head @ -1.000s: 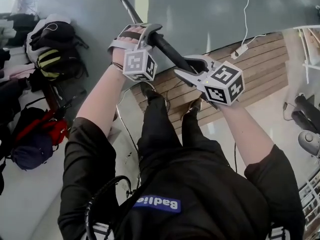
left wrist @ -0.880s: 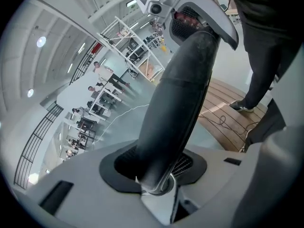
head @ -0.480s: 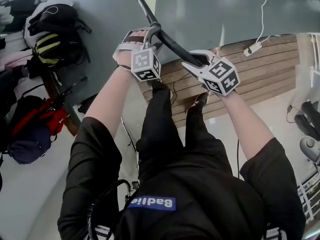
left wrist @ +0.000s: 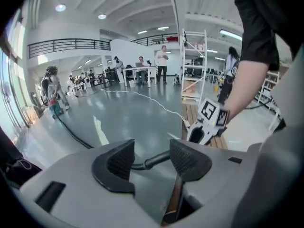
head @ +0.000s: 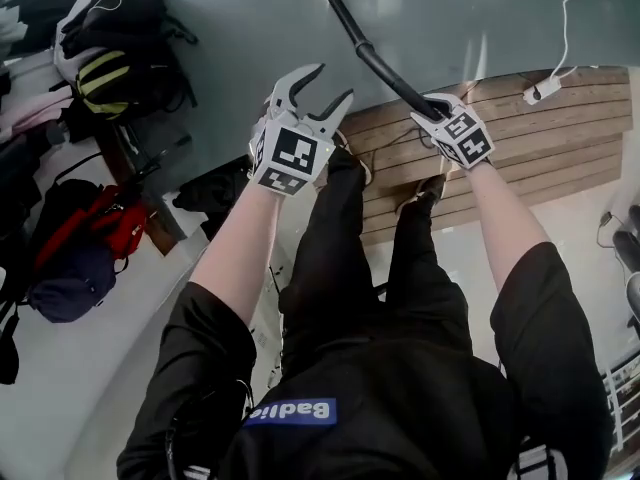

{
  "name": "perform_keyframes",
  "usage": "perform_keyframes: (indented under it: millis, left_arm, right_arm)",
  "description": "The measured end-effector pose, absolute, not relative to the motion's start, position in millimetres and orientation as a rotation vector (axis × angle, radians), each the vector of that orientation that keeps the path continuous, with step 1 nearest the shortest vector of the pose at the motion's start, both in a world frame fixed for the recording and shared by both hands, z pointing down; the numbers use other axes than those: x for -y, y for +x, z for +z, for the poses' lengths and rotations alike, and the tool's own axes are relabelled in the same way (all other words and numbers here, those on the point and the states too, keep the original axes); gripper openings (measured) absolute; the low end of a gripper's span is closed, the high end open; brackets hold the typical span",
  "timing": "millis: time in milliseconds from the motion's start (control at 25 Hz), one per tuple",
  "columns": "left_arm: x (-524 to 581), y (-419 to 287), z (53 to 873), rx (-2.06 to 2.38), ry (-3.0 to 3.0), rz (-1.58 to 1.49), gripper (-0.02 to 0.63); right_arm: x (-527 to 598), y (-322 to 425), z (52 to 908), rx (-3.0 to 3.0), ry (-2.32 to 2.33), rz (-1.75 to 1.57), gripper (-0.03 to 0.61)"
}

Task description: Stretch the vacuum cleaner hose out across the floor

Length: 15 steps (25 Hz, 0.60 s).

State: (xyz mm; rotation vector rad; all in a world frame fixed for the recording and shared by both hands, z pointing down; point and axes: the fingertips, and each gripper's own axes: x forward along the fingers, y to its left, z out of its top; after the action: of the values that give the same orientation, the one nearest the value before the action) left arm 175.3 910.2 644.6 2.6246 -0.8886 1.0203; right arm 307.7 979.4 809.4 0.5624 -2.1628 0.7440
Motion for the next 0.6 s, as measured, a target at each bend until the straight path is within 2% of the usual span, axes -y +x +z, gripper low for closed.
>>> perform_keyframes:
  millis: [200,600]
  left_arm:
    - [-906.7,203.3,619.0,0.904,2.655,0.820,0.236]
    - [-887.5,219.4,628.3,0.884,2.644,0.766,0.236]
  right_arm:
    - [-1008.0,334.1,885.7,2.023,0.497,0.758,0.155]
    - [-1034.3,389.1,1013.2,1.772,0.396,0.812,0.155]
